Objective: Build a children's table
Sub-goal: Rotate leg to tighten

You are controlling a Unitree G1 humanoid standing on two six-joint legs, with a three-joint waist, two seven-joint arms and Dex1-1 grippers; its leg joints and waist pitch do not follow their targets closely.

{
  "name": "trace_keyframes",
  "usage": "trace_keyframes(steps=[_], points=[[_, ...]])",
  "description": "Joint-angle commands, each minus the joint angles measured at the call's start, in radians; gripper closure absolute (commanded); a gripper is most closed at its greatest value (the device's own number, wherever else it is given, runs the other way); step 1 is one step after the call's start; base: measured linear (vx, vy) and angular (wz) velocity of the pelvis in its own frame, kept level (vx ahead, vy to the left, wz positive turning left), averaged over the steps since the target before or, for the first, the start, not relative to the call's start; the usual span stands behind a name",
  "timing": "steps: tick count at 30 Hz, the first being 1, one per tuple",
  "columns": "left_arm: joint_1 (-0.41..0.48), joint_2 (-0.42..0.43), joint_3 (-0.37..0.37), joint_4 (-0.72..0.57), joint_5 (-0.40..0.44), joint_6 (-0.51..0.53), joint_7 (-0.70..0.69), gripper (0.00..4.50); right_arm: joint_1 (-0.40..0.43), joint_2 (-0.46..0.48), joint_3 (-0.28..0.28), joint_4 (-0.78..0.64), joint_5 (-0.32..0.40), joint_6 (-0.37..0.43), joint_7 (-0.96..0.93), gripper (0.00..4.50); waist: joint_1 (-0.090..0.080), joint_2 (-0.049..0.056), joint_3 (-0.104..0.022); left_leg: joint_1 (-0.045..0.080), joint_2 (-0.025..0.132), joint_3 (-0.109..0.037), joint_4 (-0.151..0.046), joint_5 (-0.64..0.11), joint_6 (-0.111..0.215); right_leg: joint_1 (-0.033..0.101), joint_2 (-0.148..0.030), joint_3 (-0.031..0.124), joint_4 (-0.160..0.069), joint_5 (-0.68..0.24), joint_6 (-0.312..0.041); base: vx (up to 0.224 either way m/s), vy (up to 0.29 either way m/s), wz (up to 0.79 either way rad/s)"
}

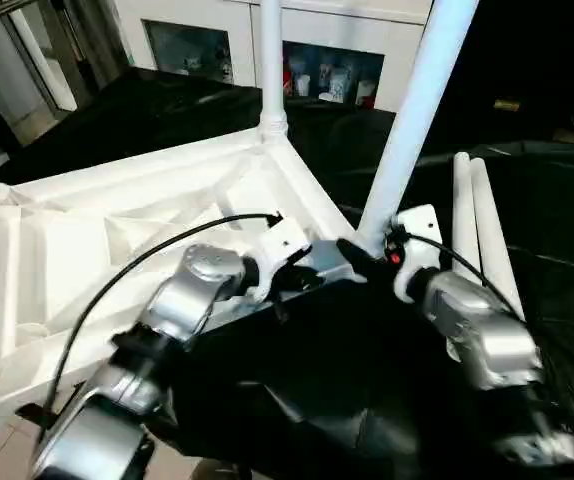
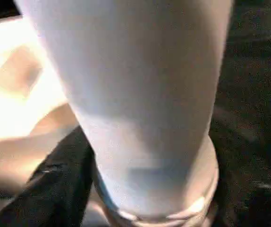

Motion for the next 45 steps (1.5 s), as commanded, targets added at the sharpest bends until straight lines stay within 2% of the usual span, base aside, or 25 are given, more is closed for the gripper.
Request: trace_keyframes(steps=[1,2,4,7,10,13,15,19,20,21,22,24,25,27,29,33,35,38,42,45], points=[[-0.039,-0.072,0.005,-0.006,-0.031,-0.027,0.055,4.5,0.01,0.074,0.09,0.069,0.011,0.019,0.02,0.78,-0.001,-0.009,-0.056,0.023,0.054,-0.026,-0.081,-0.238,-0.003,0.035,-0.093,0.049,-0.099,-0.268,-0.198,0.0,0.0,0.0],[-0.037,-0.07,0.005,-0.009,-0.031,-0.027,0.047,4.5,0.009,0.072,0.09,0.067,0.004,0.016,0.021,0.58,0.0,-0.009,-0.056,0.022,0.055,-0.026,-0.082,-0.23,0.003,0.036,-0.093,0.05,-0.099,-0.247,-0.195,0.0,0.0,0.0],[-0.025,-0.056,0.0,-0.018,-0.031,-0.053,0.01,4.5,0.007,0.066,0.078,0.058,-0.007,0.013,0.035,0.45,-0.002,-0.009,-0.06,0.019,0.055,-0.026,-0.082,-0.198,0.021,0.039,-0.09,0.047,-0.094,-0.189,-0.197,0.0,0.0,0.0],[-0.016,-0.048,-0.002,-0.024,-0.035,-0.057,-0.008,4.5,0.001,0.054,0.074,0.06,-0.014,0.003,0.044,0.33,0.001,-0.009,-0.061,0.018,0.054,-0.022,-0.079,-0.157,0.048,0.041,-0.09,0.046,-0.09,-0.111,-0.218,0.0,0.0,0.0],[-0.016,-0.046,0.003,-0.008,-0.03,-0.08,-0.013,4.5,-0.01,0.046,0.073,0.074,-0.021,-0.019,0.067,0.33,0.0,-0.009,-0.061,0.019,0.054,-0.021,-0.079,-0.169,0.05,0.041,-0.091,0.046,-0.093,-0.128,-0.225,0.0,0.0,0.0],[0.002,-0.023,-0.005,-0.024,-0.031,-0.091,-0.044,4.5,-0.003,0.01,0.091,0.035,-0.013,-0.015,0.125,0.33,0.001,-0.009,-0.06,0.02,0.056,-0.023,-0.083,-0.192,0.045,0.042,-0.091,0.046,-0.098,-0.177,-0.214,0.0,0.0,0.0],[0.011,-0.012,-0.008,-0.034,-0.033,-0.1,-0.062,4.5,0.0,-0.01,0.1,0.016,-0.014,-0.014,0.156,0.33,0.0,-0.01,-0.059,0.018,0.056,-0.021,-0.083,-0.181,0.049,0.042,-0.09,0.047,-0.096,-0.163,-0.212,0.0,0.0,0.0],[0.055,0.051,-0.027,-0.098,-0.047,-0.153,-0.173,4.5,0.025,-0.118,0.126,-0.075,-0.019,-0.007,0.307,0.33,0.003,-0.014,-0.067,0.015,0.056,-0.02,-0.077,-0.126,0.075,0.047,-0.09,0.046,-0.089,-0.096,-0.221,0.0,0.0,0.0],[0.055,0.051,-0.027,-0.098,-0.047,-0.153,-0.173,4.5,0.025,-0.118,0.126,-0.075,-0.019,-0.007,0.307,0.33,0.006,-0.013,-0.068,0.015,0.057,-0.021,-0.075,-0.114,0.08,0.049,-0.091,0.046,-0.087,-0.08,-0.222,0.0,0.0,0.0],[0.063,0.063,-0.031,-0.111,-0.052,-0.156,-0.196,4.5,0.031,-0.138,0.132,-0.092,-0.019,-0.002,0.332,0.33,0.006,-0.011,-0.07,0.018,0.058,-0.019,-0.073,-0.096,0.092,0.045,-0.088,0.045,-0.083,-0.042,-0.234,0.0,0.0,0.0],[0.073,0.079,-0.038,-0.129,-0.057,-0.164,-0.223,4.5,0.04,-0.164,0.14,-0.115,-0.02,-0.004,0.361,0.33,0.007,-0.011,-0.071,0.013,0.058,-0.02,-0.071,-0.08,0.099,0.049,-0.088,0.044,-0.077,-0.008,-0.24,0.0,0.0,0.0],[0.099,0.122,-0.053,-0.173,-0.068,-0.173,-0.292,4.5,0.065,-0.235,0.158,-0.182,-0.009,0.005,0.444,0.33,0.008,-0.012,-0.075,0.014,0.058,-0.019,-0.068,-0.067,0.112,0.051,-0.085,0.042,-0.07,0.038,-0.248,0.0,0.0,0.0],[0.106,0.137,-0.058,-0.182,-0.068,-0.179,-0.309,4.5,0.075,-0.258,0.163,-0.204,-0.003,0.012,0.472,0.33,0.009,-0.009,-0.076,0.015,0.061,-0.018,-0.066,-0.053,0.123,0.047,-0.085,0.042,-0.066,0.072,-0.254,0.0,0.0,0.0],[0.122,0.166,-0.066,-0.203,-0.07,-0.182,-0.347,4.5,0.096,-0.307,0.175,-0.25,0.0,0.024,0.524,0.33,0.013,-0.009,-0.081,0.015,0.061,-0.019,-0.06,-0.034,0.139,0.05,-0.083,0.04,-0.059,0.119,-0.264,0.0,0.0,0.0],[0.133,0.18,-0.065,-0.216,-0.075,-0.188,-0.369,4.5,0.112,-0.337,0.183,-0.28,0.011,0.033,0.568,0.33,0.015,-0.008,-0.08,0.014,0.061,-0.017,-0.057,-0.035,0.152,0.047,-0.083,0.039,-0.059,0.127,-0.274,0.0,0.0,0.0],[0.151,0.213,-0.061,-0.24,-0.084,-0.189,-0.41,4.5,0.136,-0.384,0.184,-0.323,0.02,0.041,0.619,0.33,0.019,-0.008,-0.077,0.015,0.062,-0.017,-0.059,-0.077,0.139,0.046,-0.087,0.039,-0.065,0.047,-0.274,0.0,0.0,0.0],[0.157,0.227,-0.061,-0.249,-0.087,-0.192,-0.425,4.5,0.143,-0.393,0.175,-0.34,0.04,0.058,0.633,0.33,0.021,-0.008,-0.075,0.017,0.063,-0.017,-0.062,-0.1,0.119,0.043,-0.087,0.041,-0.069,-0.009,-0.267,0.0,0.0,0.0],[0.164,0.242,-0.064,-0.258,-0.09,-0.191,-0.441,4.5,0.161,-0.413,0.195,-0.359,0.037,0.06,0.656,0.33,0.024,-0.007,-0.077,0.017,0.064,-0.017,-0.061,-0.105,0.109,0.044,-0.088,0.042,-0.069,-0.018,-0.266,0.0,0.0,0.0],[0.165,0.241,-0.064,-0.257,-0.085,-0.19,-0.444,4.5,0.164,-0.397,0.197,-0.351,0.033,0.06,0.642,0.48,0.025,-0.007,-0.08,0.015,0.061,-0.018,-0.058,-0.088,0.109,0.044,-0.086,0.041,-0.063,0.012,-0.269,0.0,0.0,0.0],[0.167,0.239,-0.064,-0.258,-0.082,-0.189,-0.445,4.5,0.169,-0.396,0.206,-0.356,0.03,0.063,0.646,0.82,0.026,-0.009,-0.081,0.014,0.06,-0.018,-0.055,-0.079,0.113,0.046,-0.086,0.041,-0.061,0.029,-0.272,0.0,0.0,0.0]])
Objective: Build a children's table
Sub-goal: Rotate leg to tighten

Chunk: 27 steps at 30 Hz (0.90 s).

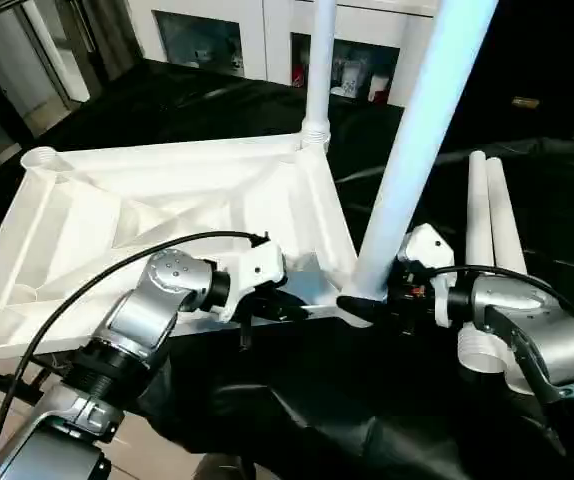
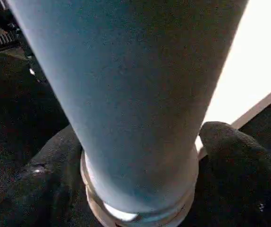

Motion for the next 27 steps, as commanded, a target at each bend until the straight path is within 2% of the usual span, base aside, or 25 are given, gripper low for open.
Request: trace_keyframes(steps=[1,5,8,10,12,13,14,16,17,18,19,20,21,22,23,24,25,26,27], points=[[0.005,-0.008,-0.014,-0.033,-0.018,-0.019,-0.032,4.5,0.013,0.005,0.017,-0.02,-0.003,0.012,0.0,0.87,0.0,-0.013,-0.082,0.024,0.058,-0.019,-0.051,-0.085,0.107,0.054,-0.087,0.045,-0.054,0.033,-0.278,0.0,0.0,0.0],[0.004,-0.007,-0.016,-0.034,-0.021,-0.017,-0.031,4.5,0.017,0.003,0.021,-0.025,0.003,0.018,0.002,1.29,0.001,-0.014,-0.084,0.024,0.057,-0.019,-0.049,-0.077,0.113,0.054,-0.086,0.044,-0.053,0.042,-0.28,0.0,0.0,0.0],[0.007,-0.006,-0.016,-0.034,-0.023,-0.01,-0.024,4.5,0.036,0.007,0.029,-0.033,0.009,0.03,0.004,1.4,0.001,-0.013,-0.084,0.024,0.058,-0.019,-0.048,-0.081,0.112,0.054,-0.086,0.044,-0.052,0.034,-0.279,0.0,0.0,0.0],[-0.001,-0.023,-0.005,-0.017,-0.017,0.014,0.016,4.5,0.04,0.046,0.014,-0.003,-0.006,0.026,-0.063,1.62,0.001,-0.014,-0.082,0.024,0.058,-0.019,-0.048,-0.095,0.106,0.053,-0.087,0.044,-0.054,0.01,-0.279,0.0,0.0,0.0],[-0.001,-0.023,-0.005,-0.017,-0.017,0.014,0.016,4.5,0.04,0.046,0.014,-0.003,-0.006,0.026,-0.063,1.66,-0.001,-0.012,-0.08,0.024,0.057,-0.019,-0.05,-0.114,0.093,0.05,-0.088,0.045,-0.058,-0.026,-0.277,0.0,0.0,0.0],[-0.019,-0.047,0.01,0.006,-0.011,0.043,0.065,4.5,0.035,0.104,-0.011,0.042,-0.02,0.034,-0.158,1.7,-0.003,-0.015,-0.078,0.025,0.057,-0.019,-0.052,-0.135,0.081,0.049,-0.088,0.045,-0.061,-0.058,-0.272,0.0,0.0,0.0],[-0.019,-0.047,0.01,0.006,-0.011,0.043,0.065,4.5,0.035,0.104,-0.011,0.042,-0.02,0.034,-0.158,1.72,-0.006,-0.015,-0.074,0.024,0.055,-0.018,-0.054,-0.15,0.072,0.047,-0.087,0.046,-0.065,-0.089,-0.269,0.0,0.0,0.0],[-0.046,-0.081,0.026,0.042,0.003,0.067,0.134,4.5,0.02,0.179,-0.045,0.1,-0.032,0.041,-0.28,1.73,-0.01,-0.019,-0.071,0.028,0.055,-0.02,-0.058,-0.198,0.038,0.045,-0.09,0.047,-0.077,-0.205,-0.242,0.0,0.0,0.0],[-0.072,-0.111,0.034,0.075,0.017,0.087,0.191,4.5,0.001,0.237,-0.068,0.151,-0.035,0.041,-0.364,1.73,-0.015,-0.016,-0.069,0.03,0.054,-0.02,-0.061,-0.221,0.022,0.038,-0.091,0.049,-0.08,-0.252,-0.234,0.0,0.0,0.0],[-0.072,-0.111,0.034,0.075,0.017,0.087,0.191,4.5,0.001,0.237,-0.068,0.151,-0.035,0.041,-0.364,1.74,-0.018,-0.017,-0.067,0.032,0.051,-0.021,-0.063,-0.236,0.013,0.037,-0.09,0.047,-0.084,-0.287,-0.228,0.0,0.0,0.0],[-0.099,-0.142,0.042,0.108,0.032,0.104,0.253,4.5,-0.022,0.292,-0.091,0.206,-0.042,0.028,-0.453,1.74,-0.023,-0.017,-0.067,0.032,0.05,-0.024,-0.065,-0.251,-0.006,0.039,-0.093,0.046,-0.087,-0.329,-0.213,0.0,0.0,0.0],[-0.123,-0.171,0.052,0.139,0.042,0.124,0.31,4.5,-0.043,0.34,-0.112,0.253,-0.043,0.024,-0.527,1.74,-0.025,-0.013,-0.066,0.034,0.053,-0.026,-0.067,-0.273,-0.016,0.034,-0.095,0.048,-0.09,-0.356,-0.202,-0.05,0.006,-0.03],[-0.125,-0.175,0.053,0.142,0.043,0.126,0.316,4.5,-0.046,0.345,-0.113,0.258,-0.043,0.022,-0.533,1.74,-0.026,-0.015,-0.065,0.037,0.052,-0.027,-0.068,-0.284,-0.02,0.034,-0.094,0.047,-0.094,-0.369,-0.196,0.0,0.0,0.0],[-0.151,-0.21,0.067,0.176,0.048,0.145,0.379,4.5,-0.069,0.388,-0.123,0.303,-0.044,0.007,-0.588,1.74,-0.026,-0.016,-0.065,0.035,0.052,-0.028,-0.069,-0.284,-0.021,0.036,-0.093,0.047,-0.094,-0.366,-0.19,0.0,0.0,0.0],[-0.151,-0.21,0.067,0.176,0.048,0.145,0.379,4.5,-0.069,0.388,-0.123,0.303,-0.044,0.007,-0.588,1.74,-0.027,-0.016,-0.065,0.035,0.051,-0.027,-0.07,-0.281,-0.023,0.033,-0.093,0.048,-0.094,-0.353,-0.188,0.0,0.0,0.0],[-0.193,-0.275,0.088,0.23,0.051,0.167,0.481,4.5,-0.119,0.458,-0.124,0.387,-0.042,-0.03,-0.646,1.74,-0.026,-0.018,-0.068,0.035,0.049,-0.025,-0.069,-0.273,-0.022,0.036,-0.093,0.049,-0.094,-0.337,-0.188,0.0,0.0,0.0],[-0.193,-0.275,0.088,0.23,0.051,0.167,0.481,4.5,-0.119,0.458,-0.124,0.387,-0.042,-0.03,-0.646,1.74,-0.027,-0.016,-0.065,0.037,0.048,-0.026,-0.069,-0.287,-0.025,0.034,-0.094,0.048,-0.098,-0.353,-0.191,0.0,0.0,0.0],[-0.202,-0.292,0.091,0.241,0.052,0.169,0.504,4.5,-0.131,0.475,-0.121,0.407,-0.045,-0.043,-0.659,1.04,-0.024,-0.016,-0.067,0.038,0.05,-0.025,-0.069,-0.281,-0.019,0.035,-0.095,0.05,-0.098,-0.343,-0.187,0.0,0.0,0.0],[-0.205,-0.3,0.086,0.244,0.052,0.161,0.506,4.5,-0.138,0.482,-0.115,0.413,-0.047,-0.046,-0.657,1.04,-0.023,-0.015,-0.067,0.036,0.051,-0.026,-0.07,-0.276,-0.016,0.036,-0.095,0.05,-0.098,-0.329,-0.186,0.0,0.0,0.0]])
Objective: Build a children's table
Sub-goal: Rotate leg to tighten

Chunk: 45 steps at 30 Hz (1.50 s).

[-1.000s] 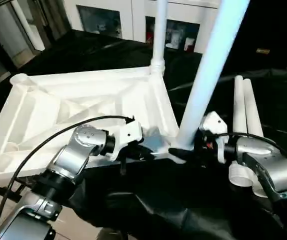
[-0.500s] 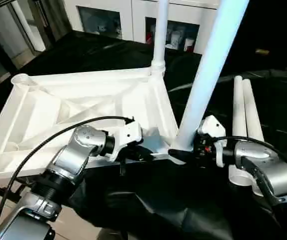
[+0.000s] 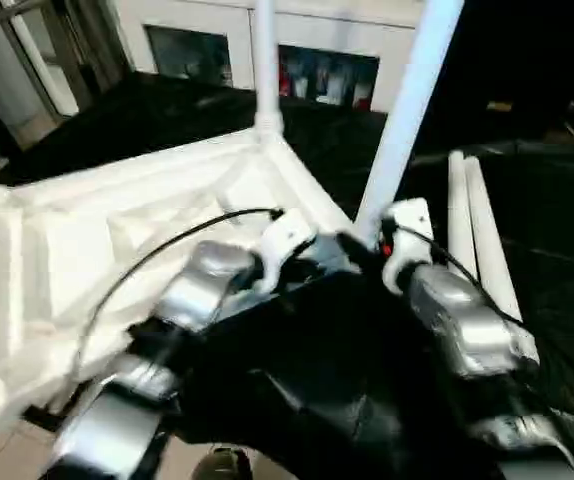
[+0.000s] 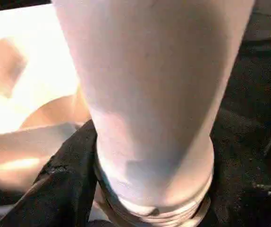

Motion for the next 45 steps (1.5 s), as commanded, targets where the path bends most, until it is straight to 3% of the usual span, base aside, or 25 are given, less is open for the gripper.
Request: trace_keyframes(steps=[1,3,4,9,12,15,19,23,26,27,29,31,33,37,38,40,45], points=[[-0.035,-0.047,0.017,-0.011,-0.015,-0.033,0.051,4.5,0.02,0.072,0.07,0.046,0.02,0.028,0.039,0.98,0.0,-0.013,-0.067,0.024,0.05,-0.025,-0.079,-0.262,-0.001,0.033,-0.09,0.049,-0.099,-0.306,-0.185,0.0,0.0,0.0],[-0.028,-0.047,0.01,-0.021,-0.015,-0.037,0.034,4.5,0.016,0.072,0.072,0.044,0.008,0.025,0.049,0.98,-0.001,-0.014,-0.069,0.02,0.05,-0.026,-0.08,-0.242,0.009,0.038,-0.091,0.047,-0.096,-0.276,-0.185,0.0,0.0,0.0],[-0.024,-0.047,0.006,-0.028,-0.015,-0.039,0.023,4.5,0.012,0.073,0.073,0.043,0.0,0.023,0.055,0.64,0.001,-0.014,-0.071,0.021,0.05,-0.024,-0.078,-0.23,0.016,0.037,-0.091,0.048,-0.096,-0.26,-0.187,0.0,0.0,0.0],[0.0,-0.017,-0.018,-0.048,-0.015,-0.113,-0.048,4.5,-0.001,0.043,0.083,0.043,-0.012,-0.012,0.107,0.64,0.001,-0.014,-0.071,0.016,0.05,-0.025,-0.078,-0.212,0.028,0.041,-0.092,0.047,-0.094,-0.252,-0.188,0.0,0.0,0.0],[0.031,0.027,-0.032,-0.086,-0.03,-0.126,-0.119,4.5,0.01,-0.029,0.104,-0.021,-0.002,-0.002,0.196,0.64,0.0,-0.014,-0.072,0.018,0.051,-0.023,-0.077,-0.208,0.031,0.042,-0.09,0.047,-0.092,-0.231,-0.198,0.0,0.0,0.0],[0.045,0.046,-0.04,-0.103,-0.035,-0.14,-0.151,4.5,0.018,-0.06,0.114,-0.048,0.001,0.005,0.233,0.64,0.002,-0.013,-0.078,0.018,0.051,-0.019,-0.072,-0.153,0.054,0.044,-0.087,0.047,-0.084,-0.136,-0.213,0.0,0.0,0.0],[0.099,0.123,-0.065,-0.184,-0.069,-0.147,-0.294,4.5,0.057,-0.193,0.143,-0.152,0.011,0.031,0.39,0.64,0.008,-0.012,-0.085,0.015,0.053,-0.02,-0.065,-0.072,0.102,0.05,-0.082,0.042,-0.064,0.028,-0.247,0.0,0.0,0.0],[0.12,0.168,-0.071,-0.211,-0.079,-0.167,-0.363,4.5,0.087,-0.278,0.144,-0.231,0.03,0.051,0.514,0.64,0.013,-0.012,-0.088,0.014,0.056,-0.018,-0.056,-0.044,0.134,0.051,-0.082,0.04,-0.054,0.107,-0.276,0.0,0.0,0.0],[0.133,0.196,-0.075,-0.228,-0.081,-0.173,-0.402,4.5,0.117,-0.354,0.163,-0.295,0.057,0.076,0.612,0.64,0.022,-0.014,-0.084,0.019,0.059,-0.016,-0.058,-0.081,0.134,0.05,-0.084,0.041,-0.061,0.048,-0.274,0.0,0.0,0.0],[0.133,0.196,-0.075,-0.228,-0.081,-0.173,-0.402,4.5,0.117,-0.354,0.163,-0.295,0.057,0.076,0.612,0.64,0.024,-0.012,-0.082,0.019,0.061,-0.016,-0.06,-0.098,0.127,0.047,-0.086,0.041,-0.064,0.01,-0.269,0.0,0.0,0.0],[0.136,0.205,-0.074,-0.237,-0.084,-0.172,-0.409,4.5,0.125,-0.374,0.167,-0.311,0.066,0.083,0.633,0.64,0.022,-0.017,-0.08,0.019,0.06,-0.016,-0.062,-0.127,0.109,0.044,-0.087,0.042,-0.07,-0.054,-0.266,0.0,0.0,0.0],[0.143,0.216,-0.071,-0.25,-0.088,-0.168,-0.422,4.5,0.129,-0.376,0.164,-0.32,0.079,0.092,0.652,0.64,0.022,-0.013,-0.078,0.02,0.06,-0.017,-0.064,-0.153,0.086,0.042,-0.089,0.044,-0.075,-0.115,-0.254,0.0,0.0,0.0],[0.147,0.22,-0.072,-0.254,-0.088,-0.168,-0.424,4.5,0.13,-0.37,0.161,-0.32,0.077,0.092,0.647,0.64,0.022,-0.008,-0.077,0.02,0.06,-0.019,-0.065,-0.159,0.076,0.041,-0.089,0.044,-0.075,-0.129,-0.25,0.0,0.0,0.0],[0.158,0.224,-0.076,-0.256,-0.08,-0.169,-0.429,4.5,0.139,-0.351,0.161,-0.323,0.085,0.101,0.627,0.77,0.021,-0.011,-0.081,0.019,0.058,-0.018,-0.062,-0.133,0.078,0.043,-0.087,0.044,-0.071,-0.072,-0.257,0.0,0.0,0.0],[0.158,0.222,-0.076,-0.256,-0.079,-0.167,-0.429,4.5,0.143,-0.344,0.163,-0.325,0.084,0.102,0.621,1.06,0.021,-0.012,-0.08,0.018,0.058,-0.018,-0.062,-0.127,0.081,0.042,-0.086,0.044,-0.07,-0.064,-0.258,0.0,0.0,0.0],[0.155,0.218,-0.075,-0.255,-0.078,-0.162,-0.427,4.5,0.151,-0.327,0.165,-0.32,0.086,0.103,0.609,1.14,0.021,-0.012,-0.081,0.017,0.057,-0.018,-0.061,-0.12,0.087,0.043,-0.086,0.043,-0.068,-0.046,-0.262,0.0,0.0,0.0],[0.157,0.219,-0.075,-0.256,-0.075,-0.153,-0.422,4.5,0.156,-0.284,0.152,-0.298,0.082,0.104,0.555,1.58,0.021,-0.011,-0.077,0.02,0.058,-0.019,-0.065,-0.152,0.073,0.041,-0.087,0.043,-0.073,-0.099,-0.255,0.0,0.0,0.0]])
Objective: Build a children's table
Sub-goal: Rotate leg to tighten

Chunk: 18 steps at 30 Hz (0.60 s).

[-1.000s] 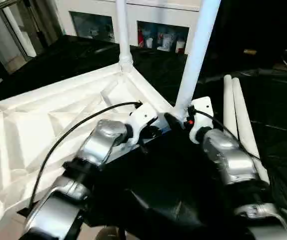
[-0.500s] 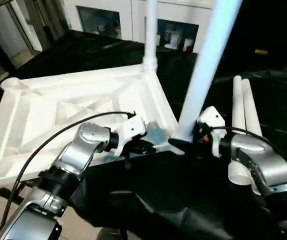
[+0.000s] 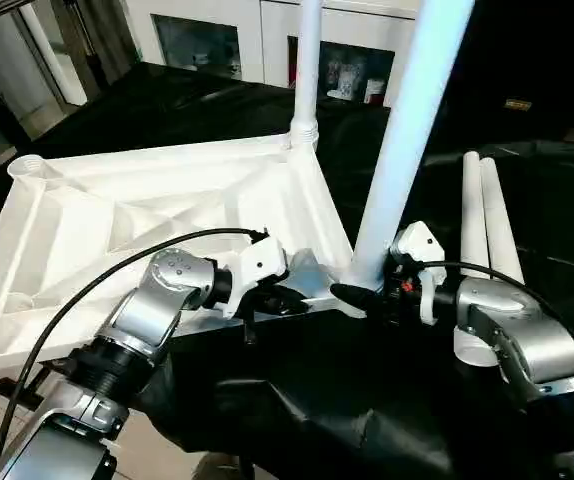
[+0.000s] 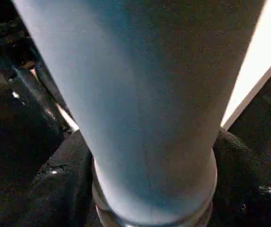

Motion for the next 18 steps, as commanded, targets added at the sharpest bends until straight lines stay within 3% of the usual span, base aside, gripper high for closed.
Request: trace_keyframes(steps=[1,6,7,9,10,12,13,14,15,16,18], points=[[-0.002,-0.019,-0.023,-0.021,-0.016,0.001,-0.013,4.5,-0.005,0.047,-0.01,0.034,-0.002,0.009,-0.077,1.58,-0.001,-0.011,-0.077,0.026,0.056,-0.02,-0.064,-0.154,0.066,0.047,-0.088,0.045,-0.068,-0.102,-0.254,0.0,0.0,0.0],[-0.044,-0.073,-0.004,0.039,0.011,0.039,0.093,4.5,-0.039,0.158,-0.057,0.157,-0.039,-0.011,-0.279,1.72,-0.017,-0.009,-0.07,0.03,0.053,-0.02,-0.072,-0.214,0.024,0.039,-0.089,0.046,-0.078,-0.196,-0.242,0.0,0.0,0.0],[-0.056,-0.092,0.004,0.057,0.016,0.055,0.128,4.5,-0.048,0.182,-0.07,0.181,-0.042,-0.008,-0.323,1.73,-0.022,-0.015,-0.069,0.031,0.051,-0.02,-0.073,-0.226,0.014,0.039,-0.089,0.047,-0.081,-0.217,-0.237,0.0,0.0,0.0],[-0.082,-0.125,0.018,0.095,0.028,0.075,0.195,4.5,-0.066,0.216,-0.085,0.223,-0.058,-0.016,-0.4,1.73,-0.023,-0.01,-0.068,0.03,0.052,-0.021,-0.075,-0.225,0.01,0.037,-0.091,0.048,-0.083,-0.234,-0.228,0.0,0.0,0.0],[-0.104,-0.154,0.027,0.128,0.04,0.094,0.254,4.5,-0.084,0.245,-0.097,0.263,-0.072,-0.025,-0.47,1.73,-0.025,-0.012,-0.066,0.035,0.051,-0.02,-0.075,-0.238,0.002,0.034,-0.09,0.049,-0.087,-0.249,-0.224,0.0,0.0,0.0],[-0.139,-0.202,0.049,0.181,0.055,0.12,0.358,4.5,-0.109,0.289,-0.115,0.322,-0.088,-0.041,-0.562,1.74,-0.024,-0.016,-0.068,0.032,0.048,-0.021,-0.076,-0.237,-0.003,0.04,-0.091,0.049,-0.089,-0.267,-0.213,0.0,0.0,0.0],[-0.156,-0.229,0.064,0.208,0.056,0.13,0.408,4.5,-0.125,0.313,-0.128,0.354,-0.089,-0.051,-0.606,1.74,-0.024,-0.013,-0.067,0.033,0.049,-0.021,-0.076,-0.239,-0.002,0.036,-0.093,0.049,-0.09,-0.272,-0.211,0.0,0.0,0.0],[-0.181,-0.267,0.077,0.244,0.06,0.129,0.472,4.5,-0.152,0.345,-0.138,0.403,-0.088,-0.07,-0.653,1.74,-0.022,-0.012,-0.066,0.042,0.051,-0.02,-0.076,-0.263,-0.01,0.028,-0.091,0.05,-0.095,-0.293,-0.209,0.0,0.0,0.0],[-0.188,-0.277,0.078,0.252,0.063,0.125,0.486,4.5,-0.159,0.353,-0.139,0.416,-0.085,-0.078,-0.658,1.74,-0.022,-0.013,-0.067,0.043,0.049,-0.021,-0.076,-0.268,-0.012,0.031,-0.092,0.05,-0.097,-0.299,-0.207,0.0,0.0,0.0],[-0.193,-0.284,0.071,0.261,0.069,0.11,0.488,4.5,-0.167,0.362,-0.135,0.424,-0.085,-0.087,-0.655,1.04,-0.019,-0.014,-0.067,0.039,0.05,-0.021,-0.078,-0.256,-0.004,0.035,-0.092,0.049,-0.097,-0.279,-0.199,0.0,0.0,0.0],[-0.196,-0.295,0.058,0.264,0.072,0.079,0.471,4.5,-0.178,0.375,-0.125,0.427,-0.085,-0.099,-0.626,1.03,-0.019,-0.015,-0.07,0.032,0.051,-0.023,-0.08,-0.235,0.011,0.04,-0.09,0.047,-0.092,-0.236,-0.193,0.0,0.0,0.0]])
